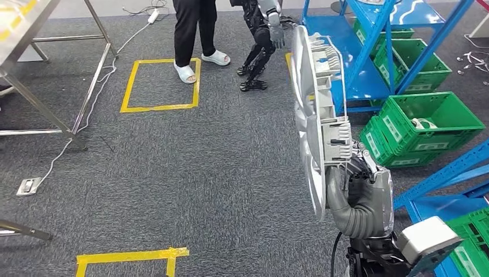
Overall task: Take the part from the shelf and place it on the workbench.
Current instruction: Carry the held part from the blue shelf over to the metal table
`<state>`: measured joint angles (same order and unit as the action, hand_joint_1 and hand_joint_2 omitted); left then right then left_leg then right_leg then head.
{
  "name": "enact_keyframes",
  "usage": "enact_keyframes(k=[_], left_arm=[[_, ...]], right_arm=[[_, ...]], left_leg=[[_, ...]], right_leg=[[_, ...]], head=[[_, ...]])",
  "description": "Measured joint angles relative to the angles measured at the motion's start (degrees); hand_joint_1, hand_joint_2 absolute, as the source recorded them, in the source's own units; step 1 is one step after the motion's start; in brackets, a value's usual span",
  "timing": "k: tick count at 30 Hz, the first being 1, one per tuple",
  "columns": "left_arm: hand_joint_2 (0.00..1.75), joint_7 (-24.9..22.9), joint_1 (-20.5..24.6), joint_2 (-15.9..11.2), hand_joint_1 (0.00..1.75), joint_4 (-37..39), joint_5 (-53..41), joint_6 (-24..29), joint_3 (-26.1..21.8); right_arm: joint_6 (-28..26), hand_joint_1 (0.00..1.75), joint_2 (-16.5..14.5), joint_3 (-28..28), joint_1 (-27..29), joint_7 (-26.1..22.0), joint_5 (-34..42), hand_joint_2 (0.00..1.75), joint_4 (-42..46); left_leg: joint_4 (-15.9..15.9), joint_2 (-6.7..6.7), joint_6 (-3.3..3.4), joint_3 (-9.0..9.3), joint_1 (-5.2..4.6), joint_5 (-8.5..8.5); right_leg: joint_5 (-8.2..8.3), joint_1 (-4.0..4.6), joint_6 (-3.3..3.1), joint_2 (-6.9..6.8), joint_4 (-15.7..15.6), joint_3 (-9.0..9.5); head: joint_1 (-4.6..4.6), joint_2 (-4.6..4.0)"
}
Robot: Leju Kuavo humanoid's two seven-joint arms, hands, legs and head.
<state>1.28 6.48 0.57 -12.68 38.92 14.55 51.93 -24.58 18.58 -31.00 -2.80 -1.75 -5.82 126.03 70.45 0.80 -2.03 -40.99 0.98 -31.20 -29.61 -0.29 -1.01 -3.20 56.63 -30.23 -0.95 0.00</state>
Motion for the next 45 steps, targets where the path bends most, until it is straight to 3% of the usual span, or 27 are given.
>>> enact_keyframes(k=[2,4,6,8,9,11,13,14,15,17,18,20,22,24,26,28,29,30,32,34,35,37,39,41,43,44,45], left_arm=[[1.75,0.0,0.0,-0.1,0.0,0.0,0.0,0.0,0.0],[1.75,0.0,0.1,-0.1,0.0,0.0,-0.1,-0.1,0.0],[1.75,0.0,0.1,-0.1,0.0,0.0,-0.1,-0.1,0.0],[1.75,0.0,0.1,-0.2,0.0,0.0,-0.1,-0.1,0.0],[1.75,0.0,0.1,-0.3,0.0,0.0,-0.1,-0.1,0.0],[1.75,0.1,0.2,-0.3,0.0,0.0,-0.2,-0.1,0.0],[1.75,0.1,0.2,-0.3,0.0,0.0,-0.2,-0.1,0.0],[1.75,0.1,0.1,-0.3,0.0,0.0,-0.2,-0.1,0.0],[1.75,0.1,0.1,-0.3,0.0,0.0,-0.2,-0.1,0.0],[1.75,0.1,0.2,-0.2,0.0,0.0,-0.2,-0.1,0.0],[1.75,0.1,0.2,-0.1,0.0,0.0,-0.1,-0.1,0.0],[1.75,0.1,0.2,0.0,0.0,0.0,-0.1,-0.1,0.0],[1.75,0.0,0.0,0.1,0.0,0.0,-0.1,-0.1,0.0],[1.75,0.0,0.0,0.1,0.0,0.0,-0.1,-0.1,0.0],[1.75,0.0,0.1,0.1,0.0,0.0,0.0,0.0,0.0],[1.75,-0.1,0.1,0.1,0.0,0.0,0.0,-0.1,0.0],[1.75,-0.1,0.1,0.1,0.0,0.0,0.0,-0.1,0.0],[1.75,-0.2,0.0,0.0,0.0,0.0,0.0,-0.1,0.0],[1.75,-0.2,0.0,0.0,0.0,0.0,0.0,-0.1,0.0],[1.75,-0.2,0.0,0.1,0.0,0.0,0.0,-0.1,0.0],[1.75,-0.2,0.0,0.1,0.0,0.0,0.0,-0.1,0.0],[1.75,-0.3,0.0,0.1,0.0,0.0,0.0,-0.1,0.0],[1.75,-0.4,0.1,0.1,0.0,0.0,0.0,-0.1,0.0],[1.75,-0.4,0.2,0.1,0.0,0.0,0.0,0.0,0.0],[1.75,-0.3,0.2,0.1,0.0,0.0,0.0,0.0,0.0],[1.75,-0.3,0.1,0.1,0.0,0.0,0.0,0.0,0.0],[1.75,-0.3,0.1,0.1,0.0,0.0,0.0,0.0,0.0]], right_arm=[[0.0,1.75,0.0,0.0,0.0,0.0,0.0,1.75,0.0],[0.2,1.75,0.0,0.0,-0.1,0.0,0.0,1.75,0.0],[0.5,1.75,0.0,-0.1,-0.2,0.0,0.0,1.75,0.0],[0.7,1.75,-0.1,0.0,-0.3,0.0,0.0,1.75,0.0],[0.8,1.75,-0.1,0.0,-0.3,0.0,0.0,1.75,0.0],[0.8,1.75,-0.1,0.0,-0.3,0.0,0.0,1.75,0.0],[0.9,1.75,-0.1,0.0,-0.3,0.0,0.0,1.75,-0.1],[0.9,1.75,-0.1,0.0,-0.3,0.0,0.1,1.75,-0.1],[0.9,1.75,-0.1,0.0,-0.3,0.0,0.1,1.75,-0.2],[0.9,1.75,-0.2,0.0,-0.4,0.0,0.2,1.75,-0.2],[0.9,1.75,-0.2,0.0,-0.4,0.0,0.2,1.75,-0.2],[0.9,1.75,-0.2,0.0,-0.5,0.0,0.3,1.75,-0.2],[0.9,1.75,-0.2,0.0,-0.7,0.0,0.3,1.75,-0.2],[0.9,1.75,-0.2,0.0,-0.8,0.0,0.3,1.75,-0.2],[0.9,1.75,-0.2,0.0,-0.8,0.0,0.3,1.75,-0.2],[0.8,1.75,-0.2,0.0,-0.6,0.0,0.3,1.75,-0.2],[0.8,1.75,-0.2,0.0,-0.6,0.0,0.3,1.75,-0.3],[0.8,1.75,-0.2,0.0,-0.6,0.0,0.3,1.75,-0.3],[0.8,1.75,-0.2,0.0,-0.6,0.0,0.3,1.75,-0.3],[0.8,1.75,-0.2,0.0,-0.6,0.0,0.3,1.75,-0.2],[0.9,1.75,-0.2,0.0,-0.6,0.0,0.3,1.75,-0.2],[1.0,1.75,-0.2,0.0,-0.6,0.0,0.3,1.75,-0.2],[1.0,1.75,-0.3,0.0,-0.6,0.0,0.3,1.75,-0.2],[1.1,1.75,-0.3,0.0,-0.4,0.0,0.3,1.75,-0.2],[1.1,1.75,-0.3,0.0,-0.3,0.0,0.3,1.75,-0.2],[1.1,1.75,-0.3,0.0,-0.2,0.0,0.3,1.75,-0.2],[1.1,1.75,-0.3,0.0,-0.2,0.0,0.4,1.75,-0.3]], left_leg=[[-7.5,2.5,0.0,4.01,-0.11,2.95],[-11.1,4.09,0.9,5.82,-0.59,3.59],[-11.3,3.22,2.05,5.76,-0.95,3.52],[-11.5,1.98,2.86,5.9,-0.87,3.69],[-11.7,1.35,3.21,6.02,-0.78,3.81],[-11.8,0.03,3.68,6.08,-0.86,3.91],[-11.7,-1.4,3.87,6.09,-1.17,3.96],[-11.7,-2.17,3.92,6.15,-1.33,3.99],[-11.7,-2.96,3.95,6.25,-1.46,4.01],[-11.7,-4.41,3.93,6.36,-1.62,4.08],[-11.7,-5.05,3.81,6.22,-1.6,4.16],[-11.7,-6.18,3.27,5.67,-1.33,4.51],[-11.7,-6.57,2.63,5.25,-1.11,4.77],[-9.9,-3.68,2.13,4.26,-1.29,3.3],[-3.8,-0.73,1.53,1.32,-1.08,-0.24],[2.4,-0.59,0.84,-1.64,-0.46,-2.49],[3.0,-0.58,0.52,-1.87,-0.2,-2.14],[1.3,-0.34,0.23,-0.9,0.0,-0.79],[-5.8,1.54,-0.07,3.09,0.07,2.39],[-10.5,3.32,0.6,5.53,-0.22,3.58],[-10.8,3.54,1.17,5.62,-0.47,3.3],[-10.9,2.57,2.18,5.5,-0.59,3.45],[-11.0,1.45,2.91,5.59,-0.55,3.58],[-11.1,0.3,3.43,5.65,-0.64,3.64],[-11.1,-0.92,3.74,5.64,-1.01,3.68],[-11.1,-1.61,3.86,5.66,-1.24,3.72],[-11.1,-2.34,3.93,5.71,-1.44,3.76]], right_leg=[[-0.5,0.05,0.65,-0.92,0.3,0.23],[-0.88,0.24,1.25,-1.67,0.6,0.4],[-1.03,0.18,1.79,-2.46,0.5,0.61],[-2.19,-0.15,2.38,-1.7,1.5,0.43],[-3.59,-0.27,2.57,-0.52,3.6,-0.37],[-7.43,-0.36,2.63,2.1,11.1,-3.77],[-9.24,-0.27,2.4,2.89,17.3,-6.96],[-8.37,-0.2,2.14,3.04,17.4,-7.27],[-6.44,-0.1,1.76,3.3,15.3,-6.53],[-1.88,0.13,0.81,5.36,7.5,-3.41],[-0.54,0.22,0.45,6.49,4.2,-2.08],[-0.04,0.41,0.09,7.58,1.4,-1.05],[0.31,0.44,0.0,6.37,0.5,-0.74],[0.89,0.28,-0.25,4.97,-0.6,-0.19],[1.08,0.27,-0.43,3.46,-1.0,0.09],[0.94,0.25,-0.35,1.91,-0.9,0.07],[0.82,0.18,-0.22,1.24,-0.8,0.07],[0.63,0.07,0.01,0.64,-0.6,0.1],[0.05,-0.12,0.67,-0.33,-0.1,0.17],[-0.54,-0.06,1.43,-1.06,0.6,0.21],[-0.68,-0.01,1.72,-1.35,0.7,0.24],[-0.94,-0.2,2.25,-1.91,0.7,0.39],[-2.6,-0.55,2.72,-0.57,2.5,-0.16],[-6.17,-0.68,2.82,1.82,8.8,-2.82],[-8.8,-0.56,2.55,2.73,16.0,-6.37],[-8.62,-0.43,2.24,2.9,17.4,-7.29],[-7.3,-0.26,1.79,3.09,16.6,-7.2]], head=[[-0.63,0.0],[-0.87,0.0],[-0.59,0.0],[-0.33,0.0],[-0.06,0.0],[0.95,0.0],[1.78,0.0],[2.04,0.0],[2.26,0.0],[2.54,0.0],[2.56,0.0],[2.62,0.0],[2.83,0.0],[2.5,0.0],[1.72,0.0],[1.1,0.0],[0.89,0.0],[0.67,0.0],[0.16,0.0],[-0.15,0.0],[-0.06,0.0],[0.37,0.0],[0.79,0.0],[1.58,0.0],[2.37,0.0],[2.7,0.0],[2.91,0.0]])
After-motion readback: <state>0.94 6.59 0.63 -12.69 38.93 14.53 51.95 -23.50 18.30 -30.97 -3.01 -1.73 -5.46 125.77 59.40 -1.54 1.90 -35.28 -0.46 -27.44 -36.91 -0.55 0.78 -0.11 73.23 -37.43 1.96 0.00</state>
